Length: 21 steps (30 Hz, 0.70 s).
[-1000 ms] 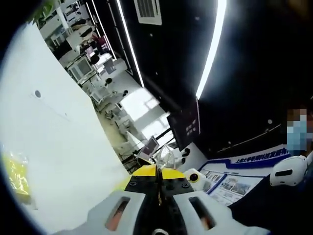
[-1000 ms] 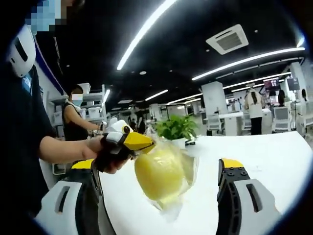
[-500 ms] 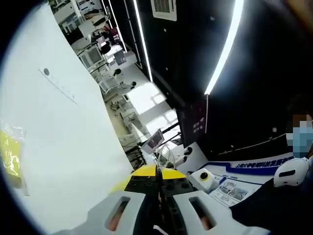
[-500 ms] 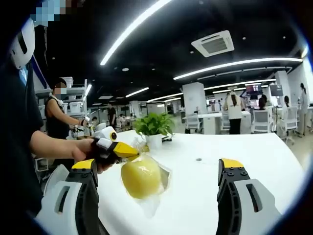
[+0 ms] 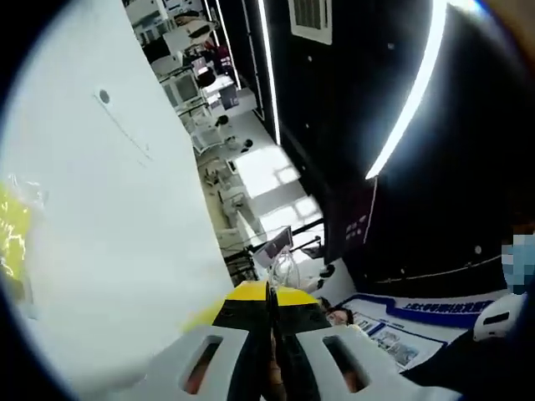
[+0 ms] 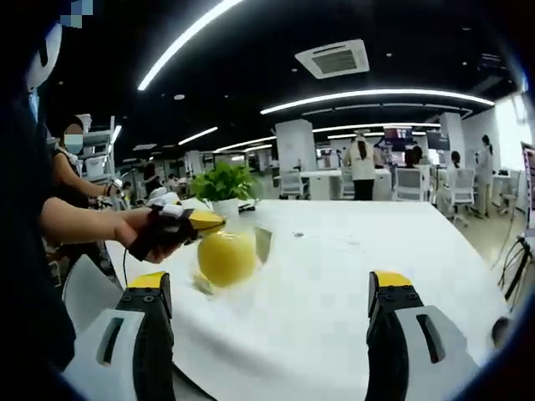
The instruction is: Compare the silicone blocks by pressing each to a similar depth, holding the contact briefly, and releasing to observe deformation and rebound differences across the visible hardness samples.
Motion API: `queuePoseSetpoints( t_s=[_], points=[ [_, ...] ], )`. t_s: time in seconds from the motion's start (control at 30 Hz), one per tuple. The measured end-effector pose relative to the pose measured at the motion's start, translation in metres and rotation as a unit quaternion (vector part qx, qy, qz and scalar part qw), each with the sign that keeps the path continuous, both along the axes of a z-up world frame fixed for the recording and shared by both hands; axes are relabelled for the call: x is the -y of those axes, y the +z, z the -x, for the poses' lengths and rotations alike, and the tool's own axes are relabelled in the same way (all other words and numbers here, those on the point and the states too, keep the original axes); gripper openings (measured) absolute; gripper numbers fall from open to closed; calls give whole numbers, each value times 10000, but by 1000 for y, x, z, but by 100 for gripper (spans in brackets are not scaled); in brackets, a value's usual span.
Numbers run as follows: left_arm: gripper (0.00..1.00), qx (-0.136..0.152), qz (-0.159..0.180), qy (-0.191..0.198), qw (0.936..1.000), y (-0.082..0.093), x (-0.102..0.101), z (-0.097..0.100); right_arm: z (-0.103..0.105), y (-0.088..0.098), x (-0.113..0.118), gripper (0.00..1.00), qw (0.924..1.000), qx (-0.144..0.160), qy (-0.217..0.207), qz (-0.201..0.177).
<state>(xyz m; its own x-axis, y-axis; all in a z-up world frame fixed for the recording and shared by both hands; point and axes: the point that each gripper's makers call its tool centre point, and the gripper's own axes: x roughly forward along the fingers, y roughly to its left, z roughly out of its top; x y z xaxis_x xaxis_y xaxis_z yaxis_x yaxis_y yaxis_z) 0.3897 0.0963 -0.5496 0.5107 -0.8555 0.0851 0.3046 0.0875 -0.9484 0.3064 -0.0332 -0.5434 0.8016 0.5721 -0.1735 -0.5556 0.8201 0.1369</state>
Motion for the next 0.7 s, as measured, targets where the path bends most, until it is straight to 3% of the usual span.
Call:
queuePoseSetpoints(
  t_s=[0.1,0.27,0.33,0.4,0.47,0.63,0.7],
  points=[
    [0,-235,-4,31,9997,-20,5,-6,7,5,5,92,9995,0,-103,-309],
    [0,-638,-347,448,9964,-56,-2,-23,18,-5,13,90,9996,-192,-143,-159],
    [0,-667,-433,498,9956,-67,-7,-26,20,-9,14,90,9989,-319,-227,-241],
    [0,-909,-428,651,9928,-80,-14,-31,21,-8,12,89,9987,-303,-234,-340],
    [0,-944,-561,715,9914,-88,-18,-35,22,-8,8,89,9987,-281,-219,-357],
    [0,-1131,-397,969,9880,-99,-28,-51,27,-18,-3,88,9982,-431,-74,-415],
    [0,-1146,-499,1072,9863,-105,-30,-57,30,-22,-7,89,9985,-444,21,-308]
  ],
)
